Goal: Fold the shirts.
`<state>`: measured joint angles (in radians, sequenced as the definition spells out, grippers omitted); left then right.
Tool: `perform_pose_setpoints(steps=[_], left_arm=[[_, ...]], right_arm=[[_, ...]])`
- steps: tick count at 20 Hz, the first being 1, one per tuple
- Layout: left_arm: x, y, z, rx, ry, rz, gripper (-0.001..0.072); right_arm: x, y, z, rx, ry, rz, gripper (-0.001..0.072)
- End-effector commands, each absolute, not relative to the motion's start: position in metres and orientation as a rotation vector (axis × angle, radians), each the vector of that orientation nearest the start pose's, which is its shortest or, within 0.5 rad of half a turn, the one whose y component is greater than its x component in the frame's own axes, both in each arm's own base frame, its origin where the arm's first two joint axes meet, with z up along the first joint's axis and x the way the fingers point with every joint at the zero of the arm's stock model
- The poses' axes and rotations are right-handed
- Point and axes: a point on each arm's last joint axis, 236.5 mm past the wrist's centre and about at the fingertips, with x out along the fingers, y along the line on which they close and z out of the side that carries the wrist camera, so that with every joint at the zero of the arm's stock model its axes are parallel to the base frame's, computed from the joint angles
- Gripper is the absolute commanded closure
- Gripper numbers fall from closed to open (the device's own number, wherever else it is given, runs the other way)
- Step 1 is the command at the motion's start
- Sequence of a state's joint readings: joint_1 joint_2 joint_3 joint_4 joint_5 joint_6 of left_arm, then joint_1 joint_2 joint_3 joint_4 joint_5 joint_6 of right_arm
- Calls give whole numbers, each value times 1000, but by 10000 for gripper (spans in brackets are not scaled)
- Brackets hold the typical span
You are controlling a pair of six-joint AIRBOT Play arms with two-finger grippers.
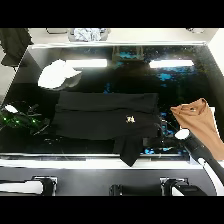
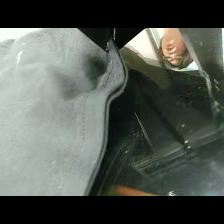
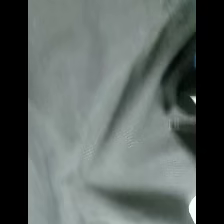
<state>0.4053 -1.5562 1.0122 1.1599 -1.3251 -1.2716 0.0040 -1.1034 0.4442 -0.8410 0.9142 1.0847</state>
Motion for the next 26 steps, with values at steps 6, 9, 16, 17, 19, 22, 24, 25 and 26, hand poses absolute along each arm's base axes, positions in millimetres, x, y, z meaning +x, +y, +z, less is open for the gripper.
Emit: perform_pose_setpoints(steps=[6, 9, 16, 17, 19, 22, 24, 25, 26], left_arm=[[328, 33, -66, -496, 1532, -220, 681], [346, 39, -37, -492, 1450, -170, 683], [444, 41, -7, -474, 1277, -109, 681], [460, 43, -3, -491, 1251, -110, 681], [490, 39, 3, -530, 1205, -148, 681], [524, 20, -13, -622, 1189, -219, 680], [533, 9, -35, -665, 1216, -243, 679], [533, 7, -46, -672, 1232, -243, 680], [533, 7, -57, -681, 1246, -237, 680]], right_arm=[[258, 121, -67, 187, 1275, 521, 674], [280, 97, -30, 8, 1241, 494, 675], [441, 59, 18, -103, 1076, 354, 676], [463, 52, 18, -83, 1068, 337, 675], [492, 45, 9, -23, 1081, 314, 675], [509, 55, -24, 28, 1115, 333, 674], [514, 57, -44, 62, 1133, 332, 673], [516, 56, -51, 64, 1137, 327, 673], [517, 55, -55, 62, 1136, 323, 672]])
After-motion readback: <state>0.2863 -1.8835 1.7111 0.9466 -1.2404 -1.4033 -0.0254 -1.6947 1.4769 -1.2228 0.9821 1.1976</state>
